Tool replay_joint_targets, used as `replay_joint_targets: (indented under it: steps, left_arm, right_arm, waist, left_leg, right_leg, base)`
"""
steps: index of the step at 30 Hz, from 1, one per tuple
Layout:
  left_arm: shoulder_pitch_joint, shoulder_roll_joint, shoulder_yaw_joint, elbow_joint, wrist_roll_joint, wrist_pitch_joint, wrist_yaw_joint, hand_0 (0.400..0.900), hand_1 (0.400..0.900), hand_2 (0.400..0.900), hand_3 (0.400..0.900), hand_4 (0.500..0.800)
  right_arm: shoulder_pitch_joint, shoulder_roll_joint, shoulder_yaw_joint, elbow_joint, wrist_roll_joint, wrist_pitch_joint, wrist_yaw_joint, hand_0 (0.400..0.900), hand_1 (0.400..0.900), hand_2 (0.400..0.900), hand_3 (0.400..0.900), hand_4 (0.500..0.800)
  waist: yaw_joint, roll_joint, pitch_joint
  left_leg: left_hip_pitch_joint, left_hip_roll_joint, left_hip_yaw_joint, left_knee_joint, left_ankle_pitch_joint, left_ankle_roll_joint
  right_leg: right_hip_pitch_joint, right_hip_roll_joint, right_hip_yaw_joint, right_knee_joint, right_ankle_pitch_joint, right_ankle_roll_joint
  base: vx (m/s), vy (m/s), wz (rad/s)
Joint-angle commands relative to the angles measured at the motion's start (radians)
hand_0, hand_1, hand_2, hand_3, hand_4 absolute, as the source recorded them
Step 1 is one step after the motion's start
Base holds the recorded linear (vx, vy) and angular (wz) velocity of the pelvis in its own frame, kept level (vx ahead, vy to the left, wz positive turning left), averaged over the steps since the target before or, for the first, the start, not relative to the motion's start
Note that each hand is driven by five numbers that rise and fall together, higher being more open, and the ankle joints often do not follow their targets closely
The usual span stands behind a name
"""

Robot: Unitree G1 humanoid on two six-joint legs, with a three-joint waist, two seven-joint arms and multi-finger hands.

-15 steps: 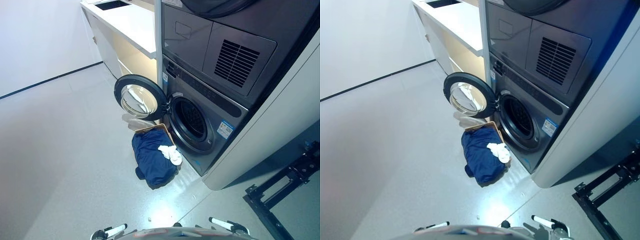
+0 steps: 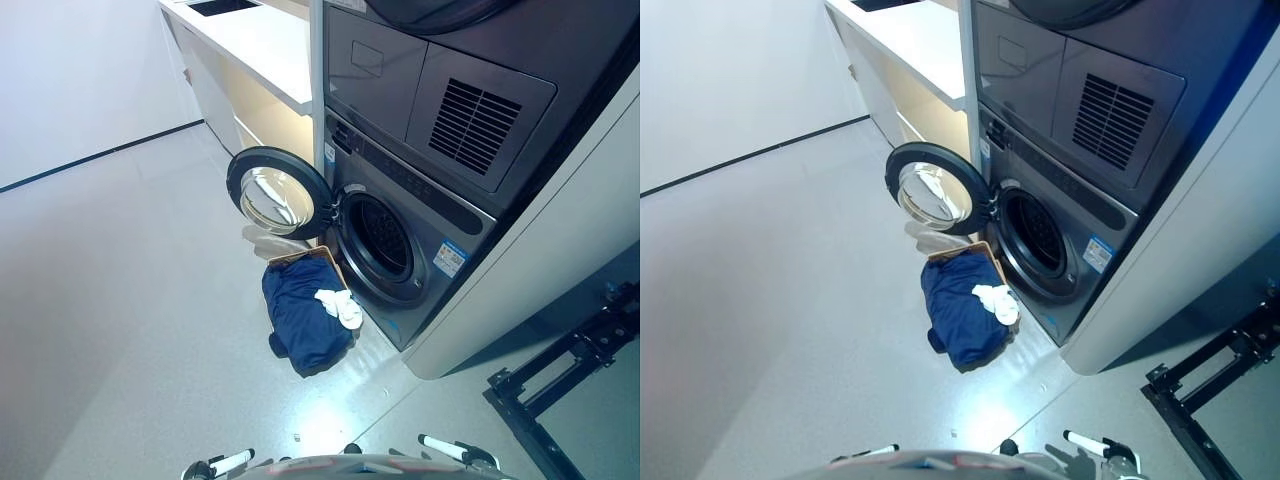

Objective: Put the clothes in the basket into the washing machine.

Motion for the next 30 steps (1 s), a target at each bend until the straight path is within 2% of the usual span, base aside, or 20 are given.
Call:
replay_joint_targets:
  steps: [1, 8, 10, 13, 14, 16, 17, 18, 20, 21, 23, 24, 28, 30]
  left_arm:
    - [-0.030, 0.020, 0.006, 0.059, 0.038, -0.003, 0.014, 0.900, 0.900, 0.900, 0.900, 0.800]
    - [-0.033, 0.025, 0.015, 0.051, 0.022, -0.005, 0.017, 0.900, 0.900, 0.900, 0.900, 0.800]
    - [-0.045, 0.031, 0.018, 0.040, 0.006, -0.009, 0.020, 0.900, 0.900, 0.900, 0.900, 0.800]
    - [-0.058, 0.039, 0.016, 0.032, -0.004, -0.012, 0.024, 0.900, 0.900, 0.900, 0.900, 0.800]
    - [-0.064, 0.042, 0.018, 0.028, -0.008, -0.012, 0.025, 0.900, 0.900, 0.900, 0.900, 0.800]
    - [-0.075, 0.054, 0.017, 0.021, -0.004, -0.015, 0.029, 0.900, 0.900, 0.900, 0.900, 0.800]
    - [-0.075, 0.054, 0.017, 0.021, -0.004, -0.015, 0.029, 0.900, 0.900, 0.900, 0.900, 0.800]
    - [-0.079, 0.063, 0.015, 0.018, 0.001, -0.014, 0.030, 0.900, 0.900, 0.900, 0.900, 0.800]
    - [-0.079, 0.070, 0.017, 0.020, 0.008, -0.012, 0.032, 0.900, 0.900, 0.900, 0.900, 0.800]
    - [-0.077, 0.079, 0.025, 0.019, 0.002, -0.012, 0.035, 0.900, 0.900, 0.900, 0.900, 0.800]
    - [-0.077, 0.081, 0.029, 0.021, 0.001, -0.010, 0.036, 0.900, 0.900, 0.900, 0.900, 0.800]
    - [-0.074, 0.084, 0.035, 0.021, 0.001, -0.010, 0.037, 0.900, 0.900, 0.900, 0.900, 0.800]
    - [-0.081, 0.089, 0.037, 0.024, -0.008, -0.008, 0.042, 0.900, 0.900, 0.900, 0.900, 0.800]
    - [-0.088, 0.092, 0.046, 0.027, -0.024, -0.011, 0.050, 0.900, 0.900, 0.900, 0.900, 0.800]
  right_arm:
    - [-0.042, -0.011, 0.027, 0.045, -0.028, -0.008, -0.013, 0.900, 0.900, 0.900, 0.900, 0.800]
    - [-0.041, -0.010, 0.029, 0.037, -0.024, -0.011, -0.014, 0.900, 0.900, 0.900, 0.900, 0.800]
    - [-0.053, -0.015, 0.028, 0.031, -0.020, -0.014, -0.017, 0.900, 0.900, 0.900, 0.900, 0.800]
    - [-0.067, -0.016, 0.027, 0.022, -0.012, -0.017, -0.019, 0.900, 0.900, 0.900, 0.900, 0.800]
    - [-0.077, -0.018, 0.024, 0.016, -0.006, -0.019, -0.019, 0.900, 0.900, 0.900, 0.900, 0.800]
    - [-0.092, -0.012, 0.023, -0.003, 0.009, -0.024, -0.017, 0.900, 0.900, 0.900, 0.900, 0.800]
    - [-0.092, -0.012, 0.023, -0.003, 0.009, -0.023, -0.017, 0.900, 0.900, 0.900, 0.900, 0.800]
    - [-0.091, -0.009, 0.022, -0.015, 0.015, -0.026, -0.019, 0.900, 0.900, 0.900, 0.900, 0.800]
    - [-0.088, -0.007, 0.021, -0.021, 0.018, -0.028, -0.020, 0.900, 0.900, 0.900, 0.900, 0.800]
    - [-0.083, 0.003, 0.018, -0.028, 0.034, -0.034, -0.025, 0.900, 0.900, 0.900, 0.900, 0.800]
    - [-0.078, 0.007, 0.017, -0.027, 0.039, -0.035, -0.025, 0.900, 0.900, 0.900, 0.900, 0.800]
    - [-0.061, 0.014, 0.009, -0.025, 0.048, -0.036, -0.025, 0.900, 0.900, 0.900, 0.900, 0.800]
    - [-0.059, 0.019, 0.005, -0.021, 0.064, -0.039, -0.029, 0.900, 0.900, 0.900, 0.900, 0.800]
    - [-0.065, 0.022, 0.004, -0.026, 0.075, -0.042, -0.035, 0.900, 0.900, 0.900, 0.900, 0.800]
  waist:
    - [-0.004, -0.044, -0.016]
    - [-0.005, -0.050, -0.010]
    - [0.003, -0.061, 0.009]
    - [0.003, -0.065, 0.022]
    - [0.005, -0.062, 0.031]
    - [-0.001, -0.057, 0.057]
    - [0.000, -0.059, 0.054]
    - [-0.012, -0.061, 0.077]
    - [-0.016, -0.064, 0.088]
    - [-0.020, -0.062, 0.108]
    - [-0.023, -0.062, 0.109]
    - [-0.023, -0.065, 0.097]
    - [-0.023, -0.069, 0.097]
    - [-0.014, -0.078, 0.101]
  left_leg:
    - [-0.013, -0.035, -0.043, 0.000, -0.088, 0.017]
    - [-0.014, -0.035, -0.042, 0.000, -0.090, 0.022]
    - [-0.029, -0.046, -0.035, 0.000, -0.075, 0.042]
    - [-0.083, -0.059, -0.028, 0.054, -0.098, 0.063]
    - [-0.106, -0.062, -0.020, 0.074, -0.108, 0.077]
    - [-0.139, -0.071, -0.005, 0.102, -0.111, 0.099]
    - [-0.143, -0.073, -0.003, 0.103, -0.111, 0.100]
    - [-0.132, -0.082, -0.008, 0.100, -0.107, 0.114]
    - [-0.114, -0.086, -0.009, 0.085, -0.101, 0.122]
    - [-0.087, -0.085, -0.013, 0.066, -0.092, 0.129]
    - [-0.072, -0.086, -0.017, 0.054, -0.087, 0.130]
    - [-0.047, -0.091, -0.028, 0.033, -0.089, 0.127]
    - [-0.029, -0.090, -0.047, 0.021, -0.093, 0.119]
    - [-0.024, -0.092, -0.053, 0.019, -0.106, 0.107]
  right_leg:
    - [0.021, -0.053, -0.037, 0.006, -0.059, 0.090]
    - [0.018, -0.053, -0.042, 0.006, -0.063, 0.092]
    - [0.008, -0.064, -0.043, 0.006, -0.053, 0.093]
    - [-0.039, -0.076, -0.036, 0.045, -0.039, 0.098]
    - [-0.104, -0.074, -0.025, 0.144, -0.060, 0.109]
    - [-0.254, -0.075, -0.010, 0.366, -0.017, 0.160]
    - [-0.262, -0.076, -0.008, 0.373, -0.020, 0.160]
    - [-0.330, -0.084, 0.006, 0.515, 0.040, 0.173]
    - [-0.364, -0.089, 0.008, 0.591, 0.053, 0.167]
    - [-0.412, -0.083, 0.004, 0.664, 0.065, 0.153]
    - [-0.415, -0.089, -0.001, 0.672, 0.062, 0.151]
    - [-0.397, -0.095, -0.016, 0.617, 0.065, 0.147]
    - [-0.370, -0.074, -0.013, 0.483, 0.070, 0.146]
    - [-0.353, -0.068, 0.015, 0.268, 0.091, 0.159]
  base:
    - [0.00, 0.000, 0.00]
    - [0.01, 0.015, 0.00]
    - [-0.02, 0.110, -0.06]
    - [-0.07, 0.149, -0.16]
    - [-0.13, 0.259, -0.43]
    - [-0.14, 0.299, -0.39]
    - [-0.07, 0.271, -0.05]
    - [-0.04, 0.273, 0.01]
    - [-0.03, 0.244, 0.01]
    - [0.01, 0.184, 0.05]
    - [0.05, 0.160, 0.17]
    - [0.11, 0.099, 0.32]
    - [0.10, 0.035, 0.23]
    - [0.12, -0.033, 0.04]
